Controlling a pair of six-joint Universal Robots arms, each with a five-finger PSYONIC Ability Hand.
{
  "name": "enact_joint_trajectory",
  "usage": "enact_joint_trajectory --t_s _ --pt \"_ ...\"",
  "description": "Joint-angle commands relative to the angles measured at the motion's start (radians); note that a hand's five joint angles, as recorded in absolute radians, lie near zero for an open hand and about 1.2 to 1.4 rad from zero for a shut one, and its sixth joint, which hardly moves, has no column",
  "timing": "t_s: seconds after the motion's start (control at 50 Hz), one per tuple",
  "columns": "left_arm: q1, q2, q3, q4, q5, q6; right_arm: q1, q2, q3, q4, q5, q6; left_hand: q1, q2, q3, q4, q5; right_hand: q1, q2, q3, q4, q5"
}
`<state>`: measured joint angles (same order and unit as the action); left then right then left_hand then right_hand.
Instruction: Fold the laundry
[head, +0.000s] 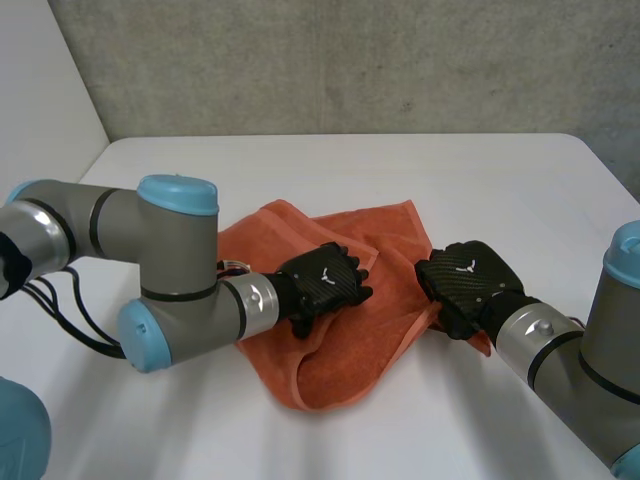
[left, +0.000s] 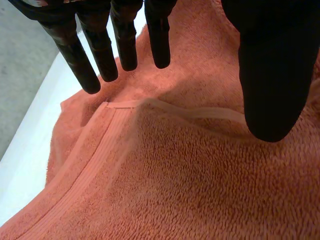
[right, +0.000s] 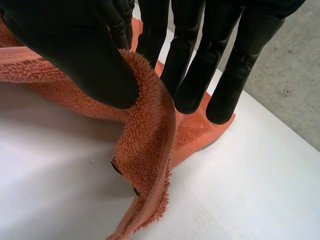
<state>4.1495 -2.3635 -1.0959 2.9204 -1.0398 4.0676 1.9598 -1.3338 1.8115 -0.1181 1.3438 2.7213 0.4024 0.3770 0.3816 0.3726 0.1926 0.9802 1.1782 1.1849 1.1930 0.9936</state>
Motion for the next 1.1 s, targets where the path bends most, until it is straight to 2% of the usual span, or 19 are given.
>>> enact_joint_trajectory --t_s 0.02,0.14,0.6,0.66,0.7,0.72,0.8,0.88,1.0,1.08,1.1 --pt "0.000 -0.017 0.016 -0.017 -0.012 0.039 -0.001 0.002 0.000 0.000 0.000 0.000 0.075 0.100 0.096 0.105 0.110 0.416 0.218 0.211 0.203 0.228" --pt "0.000 -0.026 0.021 -0.026 -0.012 0.040 -0.001 0.001 0.003 0.000 -0.002 0.000 0.181 0.206 0.202 0.211 0.216 0.416 0.218 0.211 0.203 0.228" --pt "0.001 -0.048 0.051 -0.107 -0.042 0.108 0.001 0.001 0.006 0.000 -0.009 -0.002 0.169 0.195 0.190 0.199 0.204 0.416 0.218 0.211 0.203 0.228" --pt "0.001 -0.046 0.056 -0.107 -0.045 0.108 0.001 0.001 0.006 0.000 -0.009 0.000 0.301 0.326 0.322 0.331 0.336 0.416 0.218 0.211 0.203 0.228" --pt "0.001 -0.043 0.056 -0.104 -0.049 0.108 0.001 0.001 0.006 0.000 -0.009 -0.002 0.474 0.499 0.494 0.504 0.509 0.416 0.218 0.211 0.203 0.228" --pt "0.001 -0.042 0.056 -0.101 -0.060 0.109 0.001 0.001 0.006 0.000 -0.009 -0.002 0.652 0.677 0.673 0.682 0.687 0.416 0.218 0.211 0.203 0.228" --pt "0.001 -0.036 0.057 -0.078 -0.112 0.109 0.001 0.001 0.006 0.000 -0.009 -0.002 0.973 0.998 0.993 1.003 1.008 0.416 0.218 0.211 0.203 0.228" --pt "0.001 -0.028 0.051 -0.043 -0.164 0.109 0.001 0.001 0.006 0.000 -0.008 0.000 0.994 1.019 1.015 1.024 1.029 0.416 0.218 0.211 0.203 0.228" --pt "0.017 -0.014 0.042 -0.014 -0.200 0.109 -0.001 -0.005 -0.001 0.002 0.009 0.000 0.994 1.019 1.015 1.024 1.029 0.416 0.218 0.211 0.203 0.228" --pt "0.054 0.061 0.004 0.029 -0.290 0.117 -0.031 -0.015 -0.012 0.005 0.020 0.005 0.994 1.019 1.015 1.024 1.029 0.416 0.218 0.211 0.203 0.228" --pt "0.067 0.100 -0.025 0.060 -0.340 0.116 -0.042 -0.018 -0.014 0.006 0.021 0.006 0.994 1.019 1.015 1.024 1.029 0.416 0.218 0.211 0.203 0.228"
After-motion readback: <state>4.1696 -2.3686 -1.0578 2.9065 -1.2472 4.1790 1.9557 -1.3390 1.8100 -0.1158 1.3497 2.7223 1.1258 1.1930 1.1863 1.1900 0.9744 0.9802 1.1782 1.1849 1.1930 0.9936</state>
